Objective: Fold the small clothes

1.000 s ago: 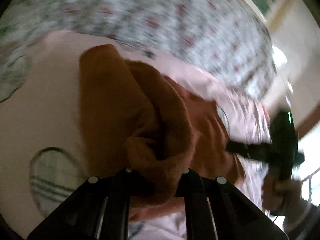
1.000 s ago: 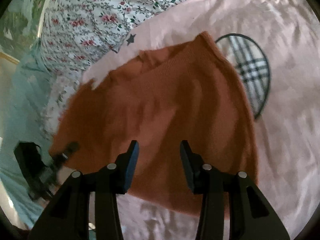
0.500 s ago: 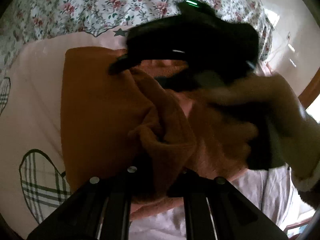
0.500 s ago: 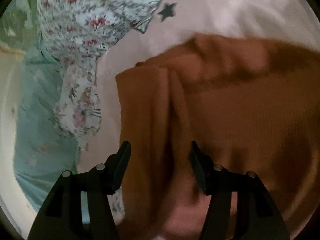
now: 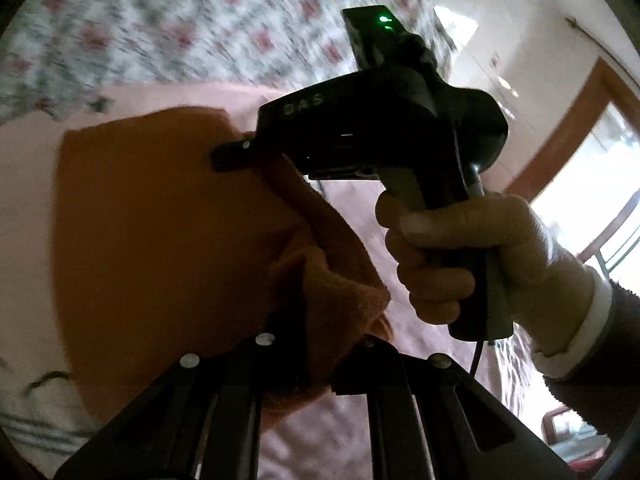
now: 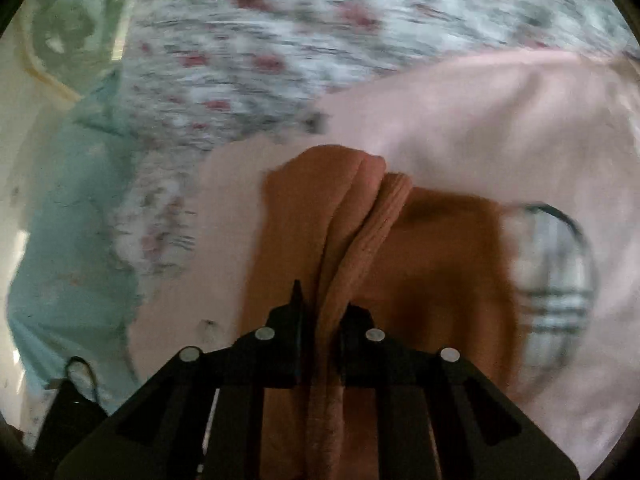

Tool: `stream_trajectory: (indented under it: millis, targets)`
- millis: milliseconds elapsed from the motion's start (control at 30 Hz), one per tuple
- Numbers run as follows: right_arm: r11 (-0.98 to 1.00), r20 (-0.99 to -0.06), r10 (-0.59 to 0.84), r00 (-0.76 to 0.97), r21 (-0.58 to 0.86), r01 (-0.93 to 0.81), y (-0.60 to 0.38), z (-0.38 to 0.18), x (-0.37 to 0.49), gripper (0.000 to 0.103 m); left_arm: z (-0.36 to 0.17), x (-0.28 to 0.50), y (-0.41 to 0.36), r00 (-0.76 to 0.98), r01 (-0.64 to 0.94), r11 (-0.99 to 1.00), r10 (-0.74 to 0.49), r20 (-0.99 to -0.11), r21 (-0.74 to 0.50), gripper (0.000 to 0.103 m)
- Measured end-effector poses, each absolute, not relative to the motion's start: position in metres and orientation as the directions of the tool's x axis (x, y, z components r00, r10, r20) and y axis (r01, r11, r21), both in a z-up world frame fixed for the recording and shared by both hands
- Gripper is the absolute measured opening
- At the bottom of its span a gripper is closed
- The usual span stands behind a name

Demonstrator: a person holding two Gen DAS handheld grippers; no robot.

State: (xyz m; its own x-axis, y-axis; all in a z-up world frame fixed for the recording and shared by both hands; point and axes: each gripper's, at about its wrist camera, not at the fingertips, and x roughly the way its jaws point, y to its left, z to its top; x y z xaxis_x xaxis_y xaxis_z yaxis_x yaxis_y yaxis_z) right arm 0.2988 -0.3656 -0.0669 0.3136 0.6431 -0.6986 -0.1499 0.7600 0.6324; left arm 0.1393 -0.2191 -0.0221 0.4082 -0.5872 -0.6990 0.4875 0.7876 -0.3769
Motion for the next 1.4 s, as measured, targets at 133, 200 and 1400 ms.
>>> stream_trajectory:
  millis: [133,200,1400]
  targets:
    - [0.767,-0.715,0.629,0.304,0.636,-0.090,-0.390,-0.095,0.297,0.014,-0.044,0.144,-0.243,0.342,0.516,0.762,-0.603,-0.721,-0.392,0.008]
    - [0.756,-0.699,0.641,0.316,0.647,-0.102,-0.392,-0.094,0.296,0.014,-0.047,0.146,-0.245,0.333,0.516,0.760,-0.603,-0.725,-0.395,0.008]
    - [0.807,-0.756,0.563,0.334,0.590,-0.024,-0.404,-0.103,0.253,0.074,-0.097,0.208,-0.083,0.366,0.051,0.869,-0.474,-0.801,-0.492,0.075]
